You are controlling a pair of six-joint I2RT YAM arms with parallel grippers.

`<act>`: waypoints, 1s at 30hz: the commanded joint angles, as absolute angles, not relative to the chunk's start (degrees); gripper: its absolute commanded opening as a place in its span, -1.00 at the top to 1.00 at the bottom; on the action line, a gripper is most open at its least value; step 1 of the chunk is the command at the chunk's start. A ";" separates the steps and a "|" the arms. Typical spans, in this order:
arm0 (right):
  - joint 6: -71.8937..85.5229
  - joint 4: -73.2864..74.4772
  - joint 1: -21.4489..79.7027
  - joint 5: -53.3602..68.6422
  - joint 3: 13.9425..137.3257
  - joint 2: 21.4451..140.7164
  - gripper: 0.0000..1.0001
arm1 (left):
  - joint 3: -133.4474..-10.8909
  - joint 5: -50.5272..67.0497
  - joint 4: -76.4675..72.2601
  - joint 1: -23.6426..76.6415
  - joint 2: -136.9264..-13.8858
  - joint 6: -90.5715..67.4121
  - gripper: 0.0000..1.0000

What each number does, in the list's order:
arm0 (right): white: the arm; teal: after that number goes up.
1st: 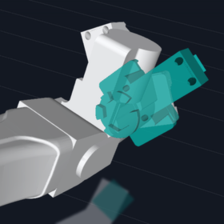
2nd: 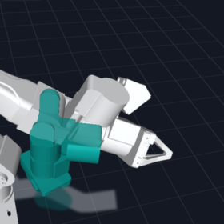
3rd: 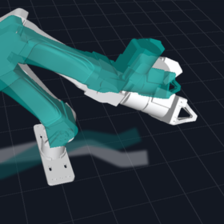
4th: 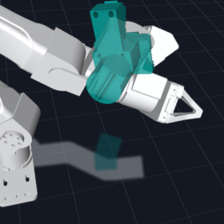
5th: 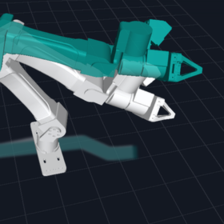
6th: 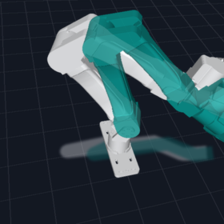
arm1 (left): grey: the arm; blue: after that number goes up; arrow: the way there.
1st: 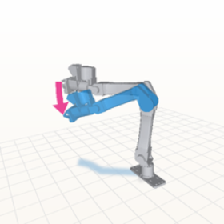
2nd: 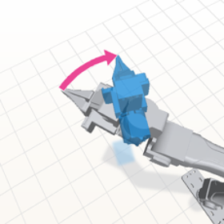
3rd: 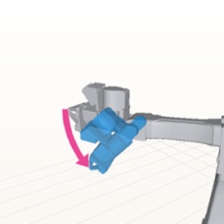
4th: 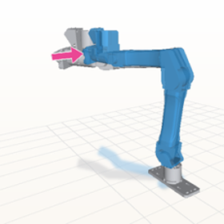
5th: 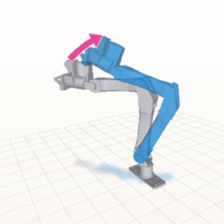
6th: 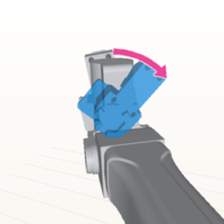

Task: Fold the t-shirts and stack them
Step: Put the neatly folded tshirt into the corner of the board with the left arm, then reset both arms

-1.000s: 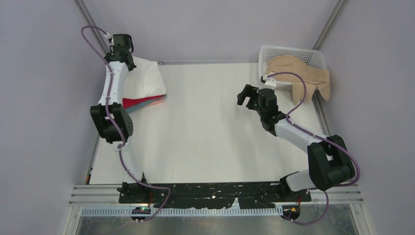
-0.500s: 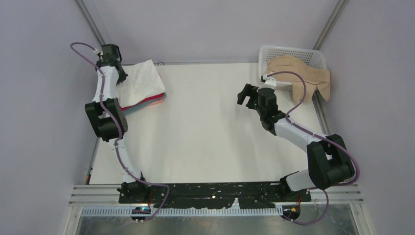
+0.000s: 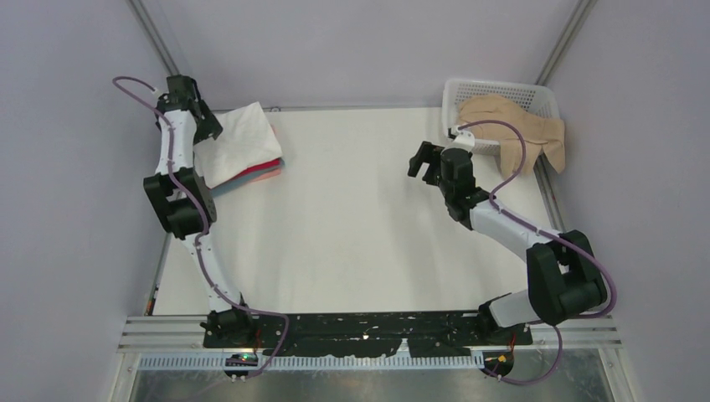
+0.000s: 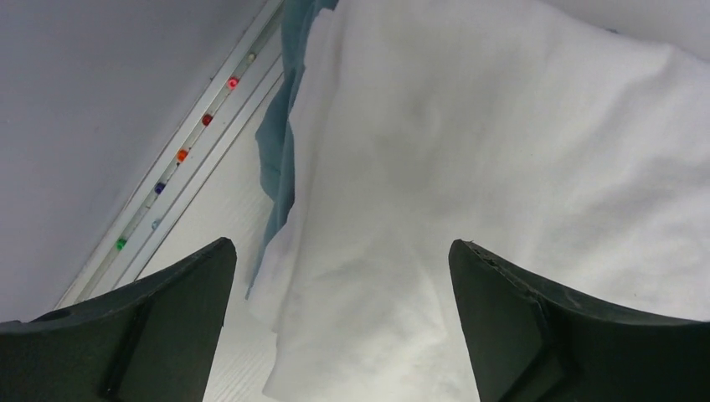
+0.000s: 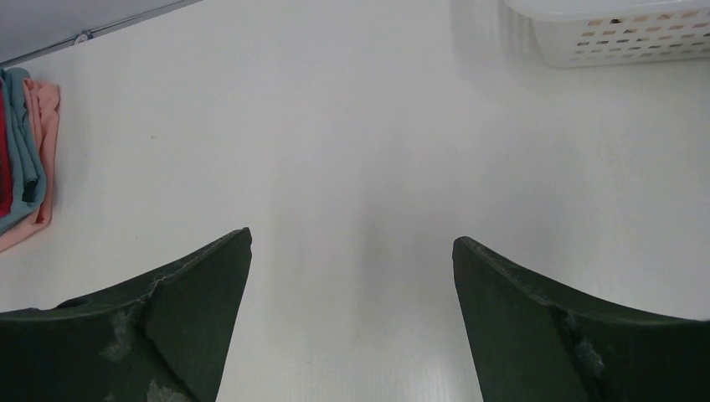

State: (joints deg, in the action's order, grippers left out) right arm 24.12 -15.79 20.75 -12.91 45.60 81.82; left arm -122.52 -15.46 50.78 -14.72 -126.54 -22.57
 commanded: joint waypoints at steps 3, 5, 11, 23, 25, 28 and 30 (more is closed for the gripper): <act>25.61 -14.37 20.17 -16.87 45.56 73.62 -0.90 | -120.15 -11.58 53.47 -15.18 -113.89 -26.51 -0.99; 27.11 -13.54 20.15 -17.75 44.10 71.31 -0.90 | -115.21 -6.14 51.62 -14.77 -107.70 -27.93 -0.99; 29.43 -9.16 19.37 -19.34 38.63 62.14 -0.90 | -84.78 -1.85 35.43 -8.06 -81.54 -30.61 -0.99; 24.83 2.95 19.20 -15.71 28.39 45.52 -0.90 | -34.07 -1.35 21.58 16.92 -44.30 -39.12 -0.99; 24.70 5.25 19.24 -15.52 26.75 42.89 -0.90 | -31.62 -1.99 21.57 17.72 -42.90 -38.67 -0.99; 24.70 6.23 19.25 -14.21 23.52 39.01 -0.90 | -28.59 -4.12 22.07 17.84 -42.01 -38.90 -0.99; 24.84 6.10 19.26 -13.33 21.79 36.80 -0.90 | -28.22 -3.98 21.87 17.90 -42.01 -38.85 -0.99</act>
